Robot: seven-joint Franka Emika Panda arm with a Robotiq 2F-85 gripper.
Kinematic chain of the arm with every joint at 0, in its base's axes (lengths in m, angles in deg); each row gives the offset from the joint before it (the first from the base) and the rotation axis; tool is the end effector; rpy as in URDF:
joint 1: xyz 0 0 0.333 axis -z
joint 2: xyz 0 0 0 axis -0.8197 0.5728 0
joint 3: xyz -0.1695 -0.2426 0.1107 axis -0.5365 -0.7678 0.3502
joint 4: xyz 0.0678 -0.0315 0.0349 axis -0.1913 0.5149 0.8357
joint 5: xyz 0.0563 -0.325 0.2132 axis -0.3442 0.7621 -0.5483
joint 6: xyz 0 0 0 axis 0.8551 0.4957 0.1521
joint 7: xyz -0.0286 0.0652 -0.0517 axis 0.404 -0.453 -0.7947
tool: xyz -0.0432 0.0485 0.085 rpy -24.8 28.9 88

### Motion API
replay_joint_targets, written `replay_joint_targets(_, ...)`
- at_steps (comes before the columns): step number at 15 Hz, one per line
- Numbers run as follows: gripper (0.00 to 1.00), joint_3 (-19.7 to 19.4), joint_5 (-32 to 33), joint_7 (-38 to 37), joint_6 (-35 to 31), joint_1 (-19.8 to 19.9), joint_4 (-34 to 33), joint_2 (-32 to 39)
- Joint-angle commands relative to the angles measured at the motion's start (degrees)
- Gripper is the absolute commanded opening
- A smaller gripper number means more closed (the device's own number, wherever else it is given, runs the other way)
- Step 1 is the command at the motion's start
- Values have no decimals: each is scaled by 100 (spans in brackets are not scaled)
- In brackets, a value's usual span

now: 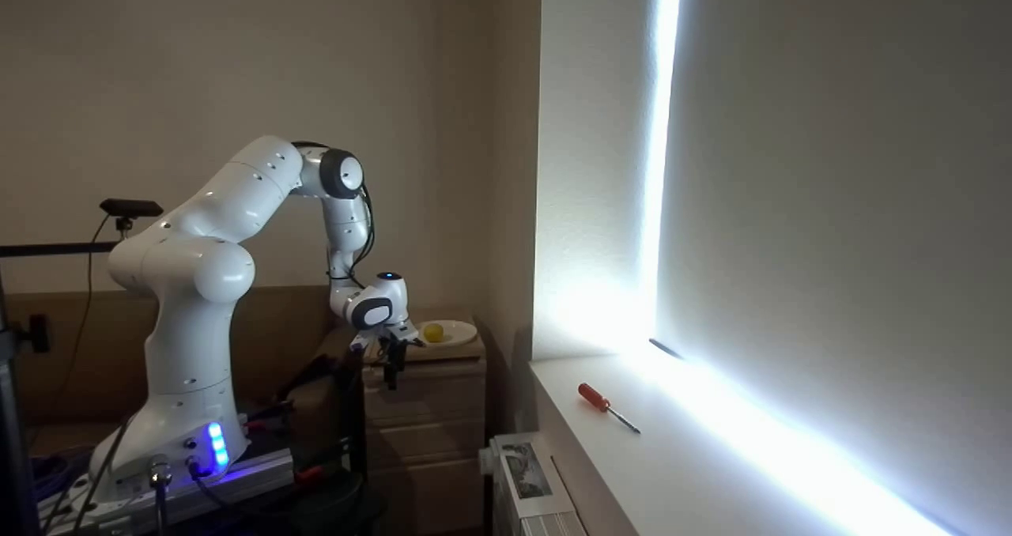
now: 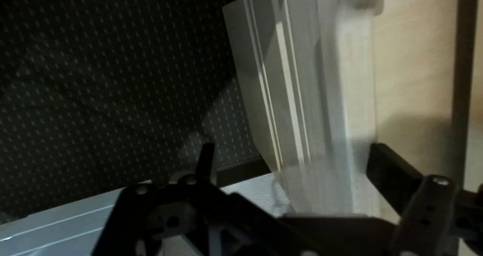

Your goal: Open the topmost drawer.

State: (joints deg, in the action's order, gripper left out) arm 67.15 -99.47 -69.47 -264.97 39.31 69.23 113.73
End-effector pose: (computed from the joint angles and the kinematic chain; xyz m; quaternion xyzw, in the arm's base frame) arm 0.5234 0.1573 0.0551 -0.9003 0.4237 -0.0466 0.0883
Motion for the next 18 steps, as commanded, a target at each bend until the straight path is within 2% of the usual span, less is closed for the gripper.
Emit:
replay_joint_targets(1, 100, -641, 16, -23, 257, -173, 458, -134)
replay_joint_targets(5, 100, -1254, 79, -249, 337, -437, 1002, -256)
replay_joint_targets(11, 100, -1889, 212, -735, 708, -590, 1410, -474)
replay_joint_targets(15, 100, -1748, 172, -914, 735, -422, 1361, -794)
replay_joint_targets(18, 100, -1984, 301, -1268, 759, -760, 1374, -984)
